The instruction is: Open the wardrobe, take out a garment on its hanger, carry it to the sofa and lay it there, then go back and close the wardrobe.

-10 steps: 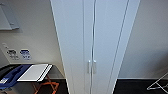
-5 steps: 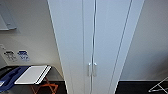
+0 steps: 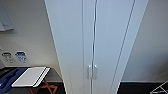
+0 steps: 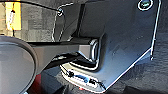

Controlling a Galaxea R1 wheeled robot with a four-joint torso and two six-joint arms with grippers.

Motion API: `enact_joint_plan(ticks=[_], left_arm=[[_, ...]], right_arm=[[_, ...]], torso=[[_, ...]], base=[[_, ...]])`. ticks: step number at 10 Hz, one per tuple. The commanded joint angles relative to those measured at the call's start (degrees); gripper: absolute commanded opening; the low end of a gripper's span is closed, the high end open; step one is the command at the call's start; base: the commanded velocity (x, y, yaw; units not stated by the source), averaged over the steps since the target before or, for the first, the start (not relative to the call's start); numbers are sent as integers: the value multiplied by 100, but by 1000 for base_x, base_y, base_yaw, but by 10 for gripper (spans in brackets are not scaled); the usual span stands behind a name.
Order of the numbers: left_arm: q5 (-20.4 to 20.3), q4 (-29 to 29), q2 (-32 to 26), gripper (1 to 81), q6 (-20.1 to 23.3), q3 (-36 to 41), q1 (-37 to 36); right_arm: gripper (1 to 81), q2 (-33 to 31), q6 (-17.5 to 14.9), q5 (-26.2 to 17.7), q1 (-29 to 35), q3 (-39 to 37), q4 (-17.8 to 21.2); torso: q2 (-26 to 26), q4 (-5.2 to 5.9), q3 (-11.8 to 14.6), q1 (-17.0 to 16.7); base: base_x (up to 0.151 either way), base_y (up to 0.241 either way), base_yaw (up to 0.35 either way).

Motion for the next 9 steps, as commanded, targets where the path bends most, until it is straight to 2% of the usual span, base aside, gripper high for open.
enact_joint_plan(ticks=[1, 5, 9], left_arm=[[292, -33, -142, 811, -3, 81, -206], [301, -33, -316, 811, -11, 280, -285], [292, -25, -1320, 811, -11, 1531, -943]], right_arm=[[811, -179, -12, -313, 212, 73, -13], [811, -372, 23, -31, 439, 299, 66], [811, -1269, 41, -76, 1406, 1690, 92]], torso=[[0, 0, 0, 0], [2, 0, 0, -2], [2, 0, 0, -2]], base=[[0, 0, 0], [0, 0, 0], [0, 0, 0]])
